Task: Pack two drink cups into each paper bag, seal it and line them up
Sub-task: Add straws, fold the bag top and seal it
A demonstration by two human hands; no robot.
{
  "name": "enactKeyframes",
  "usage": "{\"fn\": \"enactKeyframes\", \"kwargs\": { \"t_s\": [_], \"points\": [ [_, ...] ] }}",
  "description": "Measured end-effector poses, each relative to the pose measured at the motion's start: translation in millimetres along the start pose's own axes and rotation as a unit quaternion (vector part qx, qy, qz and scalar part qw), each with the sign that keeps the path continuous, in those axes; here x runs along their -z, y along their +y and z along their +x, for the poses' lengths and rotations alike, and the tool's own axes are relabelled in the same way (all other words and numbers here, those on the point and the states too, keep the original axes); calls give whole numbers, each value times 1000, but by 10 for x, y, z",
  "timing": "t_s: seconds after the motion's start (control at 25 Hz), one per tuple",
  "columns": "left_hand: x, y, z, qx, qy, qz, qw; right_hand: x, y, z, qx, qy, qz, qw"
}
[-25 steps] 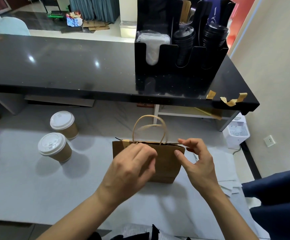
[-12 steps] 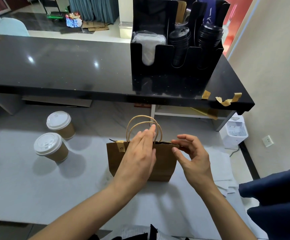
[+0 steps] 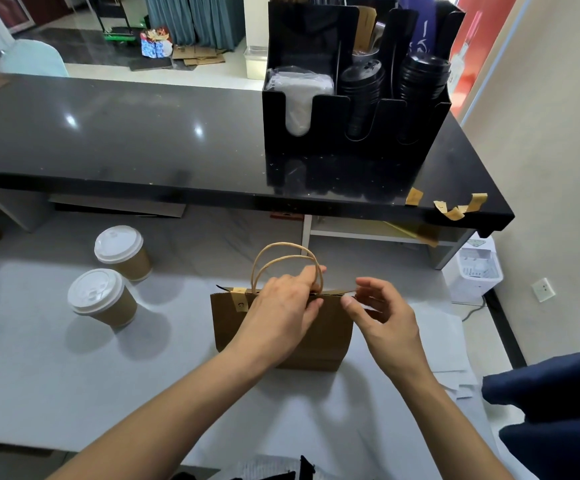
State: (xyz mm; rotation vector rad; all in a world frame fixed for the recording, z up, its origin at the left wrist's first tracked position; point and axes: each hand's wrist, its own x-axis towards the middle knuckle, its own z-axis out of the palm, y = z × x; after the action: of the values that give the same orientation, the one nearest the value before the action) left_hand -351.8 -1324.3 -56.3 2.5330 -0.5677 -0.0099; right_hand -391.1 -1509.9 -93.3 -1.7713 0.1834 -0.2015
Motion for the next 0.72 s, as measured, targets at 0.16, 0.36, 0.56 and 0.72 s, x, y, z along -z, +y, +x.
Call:
{"fn": "enactKeyframes", "kwargs": {
  "t_s": [0.16, 0.36, 0.56, 0.72],
  "points": [
    [12, -4, -1, -18, 35, 2, 999, 13, 25, 23, 3, -27, -15, 1000],
    [-7, 15, 9, -25, 56, 8, 998, 30, 31, 66, 9, -27, -13, 1000],
    [-21, -33, 7, -21, 76, 16, 997, 15, 31, 67, 30, -23, -48, 998],
    [-29, -16, 17, -25, 90, 22, 995, 82, -41, 150, 19, -19, -53, 998]
  ]
}}
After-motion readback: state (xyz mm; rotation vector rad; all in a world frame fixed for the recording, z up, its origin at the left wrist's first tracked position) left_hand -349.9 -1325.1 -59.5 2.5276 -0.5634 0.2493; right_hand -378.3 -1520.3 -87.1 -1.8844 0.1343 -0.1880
